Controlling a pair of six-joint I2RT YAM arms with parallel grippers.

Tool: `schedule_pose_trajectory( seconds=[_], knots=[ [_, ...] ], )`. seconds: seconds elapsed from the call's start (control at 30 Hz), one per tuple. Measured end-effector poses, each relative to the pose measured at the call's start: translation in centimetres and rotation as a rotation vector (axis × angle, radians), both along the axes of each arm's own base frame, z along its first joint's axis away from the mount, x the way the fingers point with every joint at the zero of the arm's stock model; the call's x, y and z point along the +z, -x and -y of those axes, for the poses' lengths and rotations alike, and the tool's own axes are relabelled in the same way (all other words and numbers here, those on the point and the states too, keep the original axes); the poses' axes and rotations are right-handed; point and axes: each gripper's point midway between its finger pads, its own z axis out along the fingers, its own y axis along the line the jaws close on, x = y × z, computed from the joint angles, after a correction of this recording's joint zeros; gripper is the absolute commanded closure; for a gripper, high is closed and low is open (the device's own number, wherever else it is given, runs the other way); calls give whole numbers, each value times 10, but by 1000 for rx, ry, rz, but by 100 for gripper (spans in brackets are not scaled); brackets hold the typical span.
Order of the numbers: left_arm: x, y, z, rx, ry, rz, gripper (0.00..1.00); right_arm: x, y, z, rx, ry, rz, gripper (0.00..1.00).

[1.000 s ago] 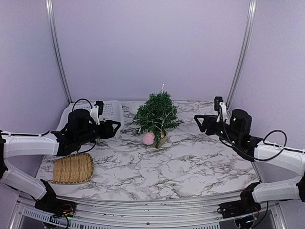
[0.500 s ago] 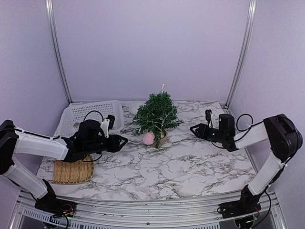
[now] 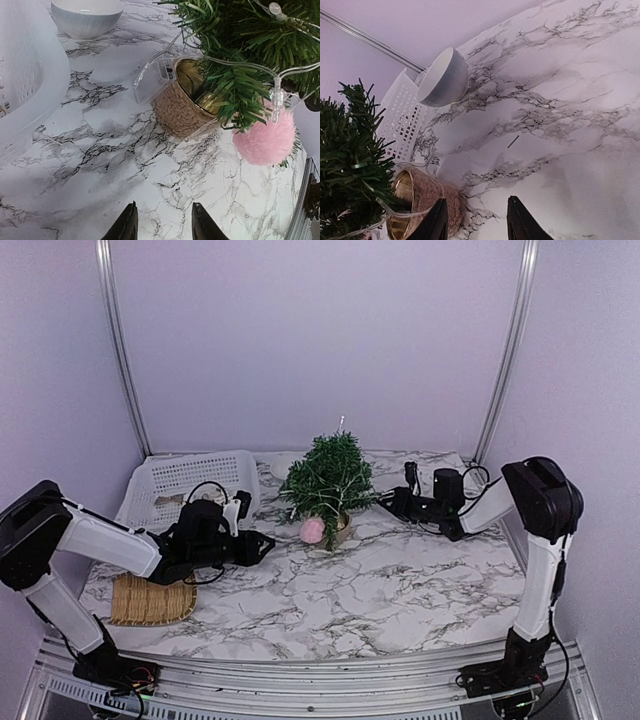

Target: Decorate the small christmas tree

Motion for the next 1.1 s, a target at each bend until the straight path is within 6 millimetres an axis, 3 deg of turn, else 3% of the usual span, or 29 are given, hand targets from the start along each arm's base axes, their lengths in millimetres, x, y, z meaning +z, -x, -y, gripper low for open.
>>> schedule_pose_trajectory(
  seconds=[0.53, 0.8, 1.1],
  knots=[
    [-9, 0, 4, -8, -4, -8, 66, -26, -12, -70, 151, -64, -36, 62],
    [-17, -1, 5, -9, -11, -17, 66, -30, -14, -84, 195, -129, -35, 64],
    [-19, -4, 7, -9, -13, -18, 67, -29, 3, -88, 224, -147, -34, 67]
  ],
)
